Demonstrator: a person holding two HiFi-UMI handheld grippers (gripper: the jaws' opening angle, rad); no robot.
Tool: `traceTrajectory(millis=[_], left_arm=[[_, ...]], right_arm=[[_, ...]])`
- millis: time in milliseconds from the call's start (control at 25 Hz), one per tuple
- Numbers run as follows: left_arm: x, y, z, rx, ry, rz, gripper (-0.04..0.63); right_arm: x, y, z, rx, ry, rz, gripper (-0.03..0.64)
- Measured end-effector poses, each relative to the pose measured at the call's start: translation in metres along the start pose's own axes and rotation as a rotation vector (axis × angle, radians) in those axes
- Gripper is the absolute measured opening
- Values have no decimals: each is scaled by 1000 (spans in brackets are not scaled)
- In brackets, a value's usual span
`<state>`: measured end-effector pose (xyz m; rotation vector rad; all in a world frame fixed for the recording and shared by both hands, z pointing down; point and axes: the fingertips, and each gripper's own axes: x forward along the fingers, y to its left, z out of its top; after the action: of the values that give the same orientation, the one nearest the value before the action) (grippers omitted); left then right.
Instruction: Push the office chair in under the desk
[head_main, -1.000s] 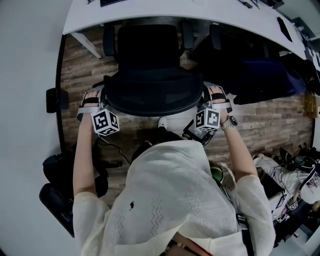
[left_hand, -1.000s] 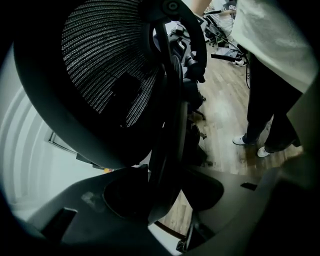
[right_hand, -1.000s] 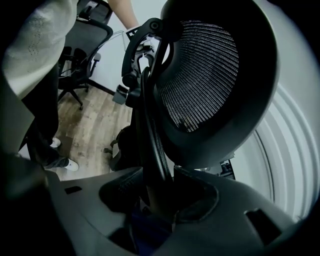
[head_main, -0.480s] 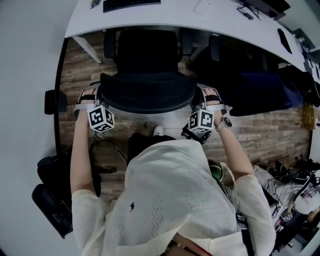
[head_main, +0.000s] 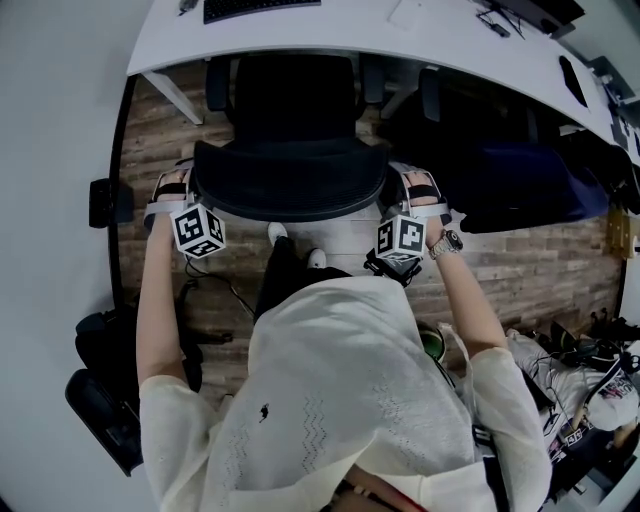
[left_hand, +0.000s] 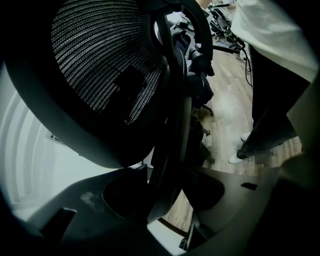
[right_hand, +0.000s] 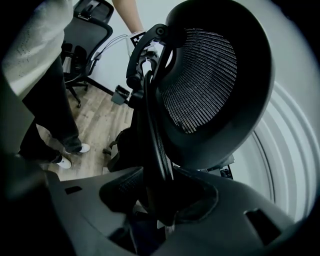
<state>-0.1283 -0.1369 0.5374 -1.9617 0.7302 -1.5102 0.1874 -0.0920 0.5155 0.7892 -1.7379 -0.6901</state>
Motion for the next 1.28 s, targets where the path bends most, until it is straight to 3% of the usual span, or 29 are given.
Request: traceTrajectory(millis=[720, 1280], left_arm=[[21, 22, 4, 2, -4, 32, 206], [42, 45, -1, 8, -4, 14, 204]], right_arm=[[19, -19, -7, 14, 6, 6, 184], [43, -39, -7, 8, 2, 5, 187]])
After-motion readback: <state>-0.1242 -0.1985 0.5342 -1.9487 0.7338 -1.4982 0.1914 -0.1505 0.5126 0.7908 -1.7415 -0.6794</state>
